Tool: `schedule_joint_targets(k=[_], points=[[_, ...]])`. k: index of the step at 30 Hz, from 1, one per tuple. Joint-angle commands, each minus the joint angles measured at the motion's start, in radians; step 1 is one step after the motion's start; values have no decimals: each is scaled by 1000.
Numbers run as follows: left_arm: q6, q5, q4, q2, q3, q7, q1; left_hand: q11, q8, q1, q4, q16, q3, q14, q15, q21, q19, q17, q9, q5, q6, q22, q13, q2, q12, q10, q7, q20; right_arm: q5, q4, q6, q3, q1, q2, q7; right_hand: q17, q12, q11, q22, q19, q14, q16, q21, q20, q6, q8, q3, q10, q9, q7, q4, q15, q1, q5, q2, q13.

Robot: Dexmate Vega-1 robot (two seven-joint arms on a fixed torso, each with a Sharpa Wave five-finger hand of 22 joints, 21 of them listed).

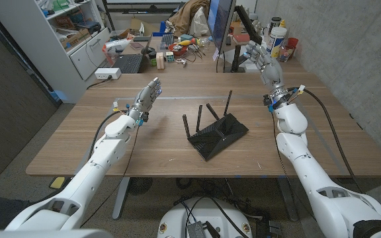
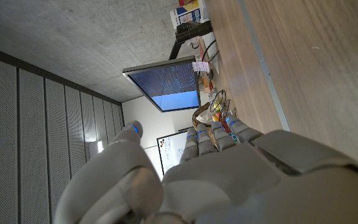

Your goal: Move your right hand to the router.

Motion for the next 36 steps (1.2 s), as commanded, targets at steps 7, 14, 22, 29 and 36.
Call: schedule_joint_targets(k=[7, 14, 22, 29, 36], points=[[13, 4, -17, 2, 2, 14, 7, -2, 1, 7, -5, 2, 0, 7, -2, -4, 0, 3, 3, -7, 12, 5, 2, 8, -4, 3, -2, 7, 23, -21, 27, -8, -2, -14, 48, 2, 8, -2, 3, 13, 16, 5, -11, -21, 14, 0, -3, 15, 5, -6, 0, -10, -2, 9, -5, 3], [14, 7, -16, 1, 5, 17, 3, -2, 1, 8, -5, 2, -1, 8, -3, -5, 0, 3, 3, -9, 13, 5, 2, 8, -4, 4, -2, 7, 23, -44, 30, -17, -6, -31, 74, 2, 8, -12, 3, 15, 19, 4, -18, -21, 25, 2, -2, 18, 5, -25, 0, -11, -2, 10, -2, 3], [8, 9, -12, -2, 7, 18, 0, -2, 1, 8, -6, 2, -1, 8, -3, -6, 0, 3, 3, -11, 14, 5, 2, 9, -4, 5, -2, 7, 34, -70, 27, -29, -14, -45, 103, 2, 7, -13, 3, 15, 19, 2, -23, -20, 31, 3, -2, 19, 5, -33, 0, -12, -3, 10, -1, 3], [5, 7, -11, -5, 8, 17, 0, -2, 0, 8, -6, 2, -2, 7, -2, -7, 0, 3, 3, -13, 14, 5, 2, 10, -4, 4, -1, 8, 11, -85, 33, -35, -20, -53, 102, 2, 8, -18, 3, 17, 22, 2, -28, -21, 33, 2, -2, 24, 6, -33, -1, -14, -2, 11, 0, 3], [6, 6, -14, -5, 8, 19, 3, -2, 0, 8, -6, 1, -2, 7, -2, -7, 1, 3, 3, -14, 15, 6, 2, 10, -5, 3, -1, 9, -14, -101, 52, -40, -23, -60, 103, 2, 8, -20, 3, 18, 23, 0, -32, -20, 35, 1, -3, 25, 6, -35, -1, -16, -3, 11, 0, 2]])
